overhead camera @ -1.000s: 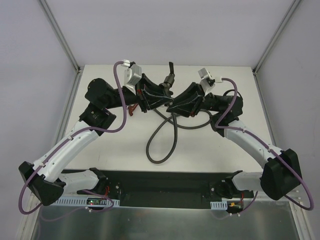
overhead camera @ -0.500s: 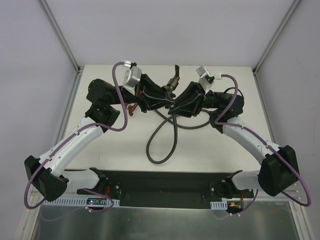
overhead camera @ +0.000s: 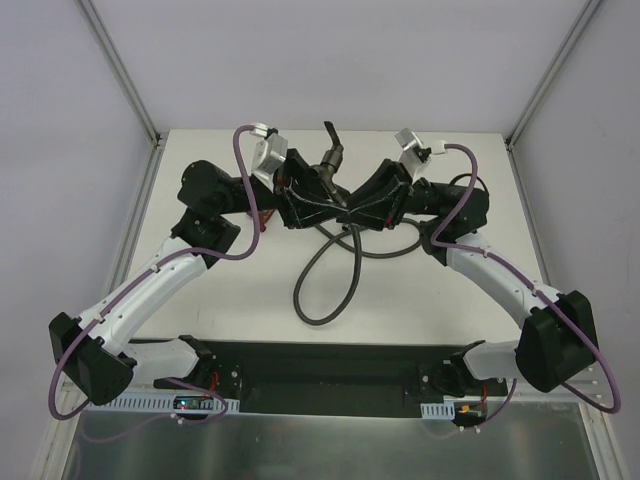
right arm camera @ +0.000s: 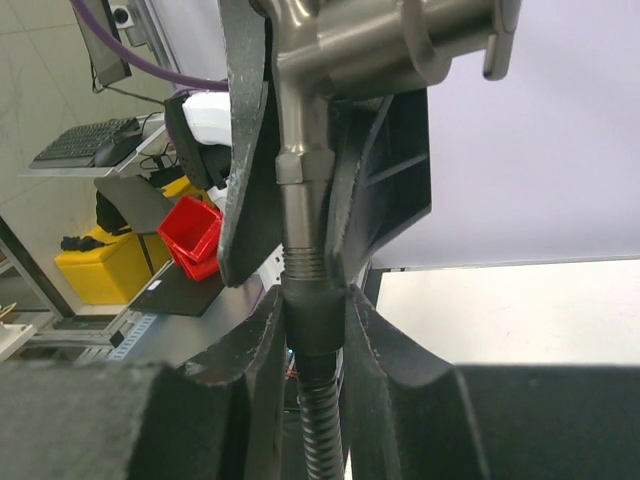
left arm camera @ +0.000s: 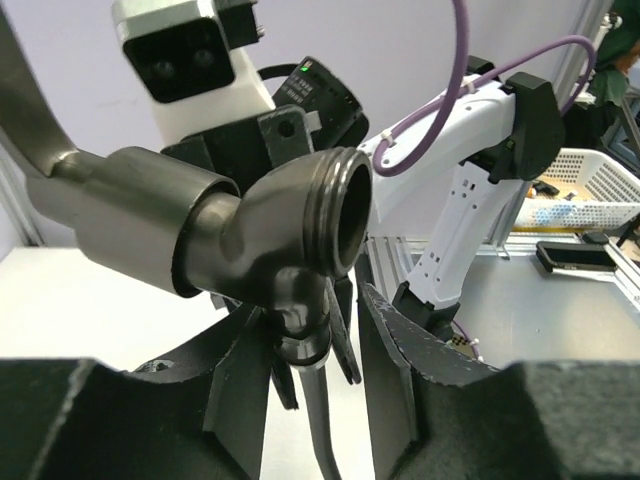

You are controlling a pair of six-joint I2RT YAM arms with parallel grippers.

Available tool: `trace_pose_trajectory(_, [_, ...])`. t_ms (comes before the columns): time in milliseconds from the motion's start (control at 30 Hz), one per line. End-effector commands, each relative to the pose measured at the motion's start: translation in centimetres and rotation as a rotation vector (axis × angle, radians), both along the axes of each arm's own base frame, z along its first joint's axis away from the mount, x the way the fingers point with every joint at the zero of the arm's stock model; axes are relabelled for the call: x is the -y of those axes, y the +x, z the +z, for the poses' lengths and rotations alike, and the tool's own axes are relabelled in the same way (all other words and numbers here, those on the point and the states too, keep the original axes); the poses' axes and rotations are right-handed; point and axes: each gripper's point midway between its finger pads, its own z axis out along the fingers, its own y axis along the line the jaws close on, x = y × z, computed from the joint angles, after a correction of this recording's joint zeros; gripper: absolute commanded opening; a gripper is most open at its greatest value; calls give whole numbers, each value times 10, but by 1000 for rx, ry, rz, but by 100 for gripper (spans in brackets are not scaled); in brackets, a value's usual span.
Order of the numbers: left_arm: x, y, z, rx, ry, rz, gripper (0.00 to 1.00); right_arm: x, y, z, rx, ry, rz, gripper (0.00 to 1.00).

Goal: Install the water faucets

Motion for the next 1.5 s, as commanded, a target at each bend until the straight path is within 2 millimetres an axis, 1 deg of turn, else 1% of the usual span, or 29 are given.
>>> trace_pose_trajectory(0, [-3,-25,-23,-82,101,-73,35,24,11,80,152,319,-168,2])
trace_pose_trajectory(133, [-5,-16,-17,-98,80,1,35,22,15,78,145,311,-176,2])
trace_pose_trajectory(167, [-6,-17,-15,-89,74,13,35,22,16,78,143,311,-178,2])
trace_pose_trajectory(233, [-7,-12,-13,-99,65,54,39,21,18,76,143,306,-184,2])
trace_pose_trajectory(300, [-10,-11,-9,-92,51,81,43,21,20,75,143,303,-189,2])
trace_pose_trajectory(433, [-14,-3,-1,-116,28,159,45,19,24,72,140,299,-204,2])
trace_pose_trajectory(467, [-16,2,1,-125,17,193,46,19,25,71,145,296,-212,2])
trace_pose_trajectory(533, [-18,6,3,-139,5,221,49,17,26,70,142,289,-217,2])
trace_pose_trajectory(700, [-22,21,6,-175,-27,316,50,12,30,63,155,266,-240,2])
trace_pose_trajectory(767, [-25,22,10,-178,-42,340,52,10,31,60,153,252,-251,2])
trace_pose_trajectory(967, [-35,37,20,-209,-108,445,52,-2,31,47,198,191,-301,2])
trace_pose_trajectory(1000, [-36,39,18,-216,-113,457,52,-3,31,44,200,183,-307,2])
trace_pose_trajectory(1067, [-38,44,23,-227,-145,481,52,-7,32,40,211,164,-326,2])
trace_pose_trajectory(1133, [-39,46,25,-241,-165,493,52,-9,32,37,211,151,-334,2])
trace_pose_trajectory(1200, [-42,53,27,-262,-181,528,52,-11,31,36,233,147,-348,2])
trace_pose_trajectory(1300, [-45,60,28,-289,-205,564,48,-16,33,31,263,118,-387,2])
trace_pose_trajectory(1333, [-47,60,30,-294,-214,567,47,-19,30,26,255,92,-389,2])
trace_pose_trajectory(1400, [-48,61,32,-298,-233,577,46,-20,36,22,291,71,-440,2])
trace_pose_trajectory(1433, [-50,60,35,-301,-243,576,45,-22,34,18,296,53,-448,2])
trace_pose_trajectory(1467, [-51,60,34,-307,-247,579,43,-21,37,18,297,51,-474,2])
